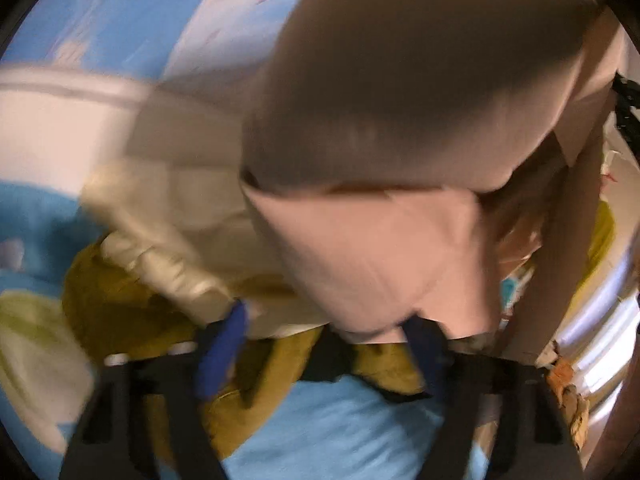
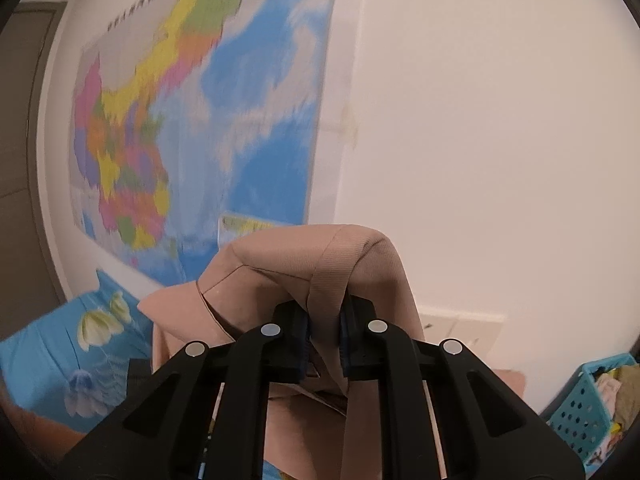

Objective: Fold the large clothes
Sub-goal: 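Grasp the pink jacket with the right tool while the left tool grasps it too, then lift the pink jacket off the pile with both tools and shake it out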

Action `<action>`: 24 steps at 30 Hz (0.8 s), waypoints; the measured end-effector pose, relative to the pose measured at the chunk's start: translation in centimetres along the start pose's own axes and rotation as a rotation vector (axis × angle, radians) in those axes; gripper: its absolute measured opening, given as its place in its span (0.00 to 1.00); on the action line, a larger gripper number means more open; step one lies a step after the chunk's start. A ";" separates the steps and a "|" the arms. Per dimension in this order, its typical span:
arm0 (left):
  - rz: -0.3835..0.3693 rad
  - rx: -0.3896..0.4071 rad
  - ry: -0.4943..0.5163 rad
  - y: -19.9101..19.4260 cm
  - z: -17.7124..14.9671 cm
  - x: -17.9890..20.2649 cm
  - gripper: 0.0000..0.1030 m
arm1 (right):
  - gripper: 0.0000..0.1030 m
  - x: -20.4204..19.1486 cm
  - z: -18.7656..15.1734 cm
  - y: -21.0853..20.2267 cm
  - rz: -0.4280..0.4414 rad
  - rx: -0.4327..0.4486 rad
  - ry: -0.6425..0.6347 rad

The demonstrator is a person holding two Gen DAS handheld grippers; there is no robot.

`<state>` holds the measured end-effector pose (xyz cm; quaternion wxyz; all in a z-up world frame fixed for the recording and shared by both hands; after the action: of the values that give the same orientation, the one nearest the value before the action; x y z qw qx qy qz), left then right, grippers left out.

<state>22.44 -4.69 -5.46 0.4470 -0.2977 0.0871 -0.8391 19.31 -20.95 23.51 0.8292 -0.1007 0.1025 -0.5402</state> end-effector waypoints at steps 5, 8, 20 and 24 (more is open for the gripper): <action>-0.013 0.076 0.137 -1.2 2.9 3.4 0.07 | 0.11 0.9 3.1 -4.9 -0.028 0.081 0.035; -0.032 0.187 0.168 -4.7 7.0 5.5 0.06 | 0.11 1.2 5.1 -8.7 -0.029 0.135 0.051; 0.122 0.587 0.351 -30.5 15.2 10.7 0.04 | 0.11 -1.4 8.4 -28.1 0.088 0.365 0.127; 0.204 0.618 0.419 -40.1 13.6 11.2 0.04 | 0.11 -4.7 5.9 -31.2 0.202 0.347 0.137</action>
<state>-2.38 11.42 26.80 0.5691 0.0390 -0.0512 -0.8198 -8.19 -28.71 38.16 0.8751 0.0915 0.0734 -0.4696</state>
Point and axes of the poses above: each gripper's, at about its wrist camera, not at the fingertips, and y roughly the way its jaws point, x to its right, z to its top, the point moved 7 cm from there along y, roughly the way its jaws point, and after that the axes turned 7 degrees about y, right-handed, at the moved point
